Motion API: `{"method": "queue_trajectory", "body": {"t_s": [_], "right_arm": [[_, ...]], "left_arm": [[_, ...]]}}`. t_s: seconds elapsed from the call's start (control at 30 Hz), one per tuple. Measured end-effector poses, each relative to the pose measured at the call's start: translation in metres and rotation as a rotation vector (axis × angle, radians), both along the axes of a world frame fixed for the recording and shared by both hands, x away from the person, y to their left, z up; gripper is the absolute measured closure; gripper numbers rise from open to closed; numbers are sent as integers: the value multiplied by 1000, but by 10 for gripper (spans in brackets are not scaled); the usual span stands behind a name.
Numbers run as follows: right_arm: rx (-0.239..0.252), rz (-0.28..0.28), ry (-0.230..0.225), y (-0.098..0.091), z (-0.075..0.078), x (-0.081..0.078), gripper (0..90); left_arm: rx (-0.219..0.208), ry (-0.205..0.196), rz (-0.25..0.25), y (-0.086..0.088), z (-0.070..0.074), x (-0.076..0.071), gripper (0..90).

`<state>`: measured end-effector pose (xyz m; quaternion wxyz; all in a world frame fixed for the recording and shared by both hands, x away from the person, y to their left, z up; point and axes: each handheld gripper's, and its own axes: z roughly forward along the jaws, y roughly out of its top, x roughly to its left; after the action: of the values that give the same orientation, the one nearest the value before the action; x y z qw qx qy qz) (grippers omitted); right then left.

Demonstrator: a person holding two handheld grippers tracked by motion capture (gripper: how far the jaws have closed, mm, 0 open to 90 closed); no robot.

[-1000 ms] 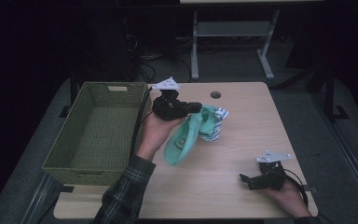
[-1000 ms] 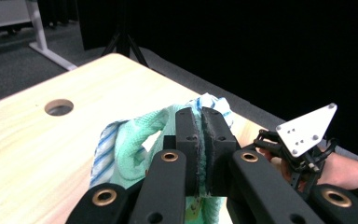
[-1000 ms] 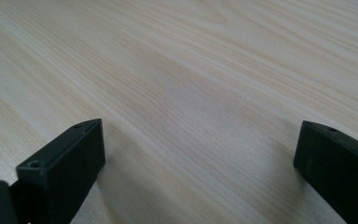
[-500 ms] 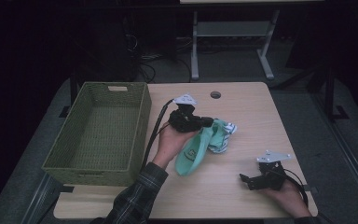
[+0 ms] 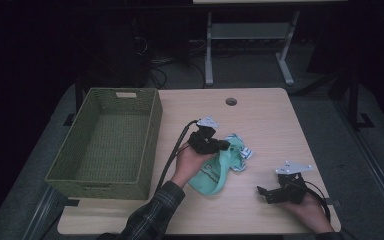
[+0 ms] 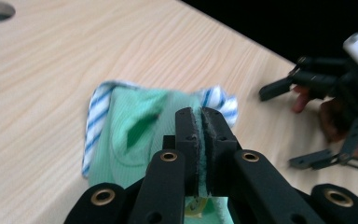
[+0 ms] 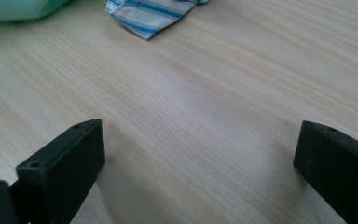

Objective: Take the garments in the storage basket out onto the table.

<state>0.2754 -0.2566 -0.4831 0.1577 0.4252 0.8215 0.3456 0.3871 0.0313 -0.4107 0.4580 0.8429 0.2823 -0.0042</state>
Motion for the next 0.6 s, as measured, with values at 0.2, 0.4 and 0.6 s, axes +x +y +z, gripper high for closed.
{"method": "queue_trajectory", "body": {"t_s": [0.2, 0.4, 0.6], "right_arm": [[0, 0, 0, 0, 0, 0, 14], [0, 0, 0, 0, 0, 0, 14], [0, 0, 0, 0, 0, 0, 14]], "left_arm": [[13, 1, 1, 4, -2, -1, 668], [16, -12, 17, 17, 8, -6, 476], [59, -44, 24, 33, 12, -19, 472]]}}
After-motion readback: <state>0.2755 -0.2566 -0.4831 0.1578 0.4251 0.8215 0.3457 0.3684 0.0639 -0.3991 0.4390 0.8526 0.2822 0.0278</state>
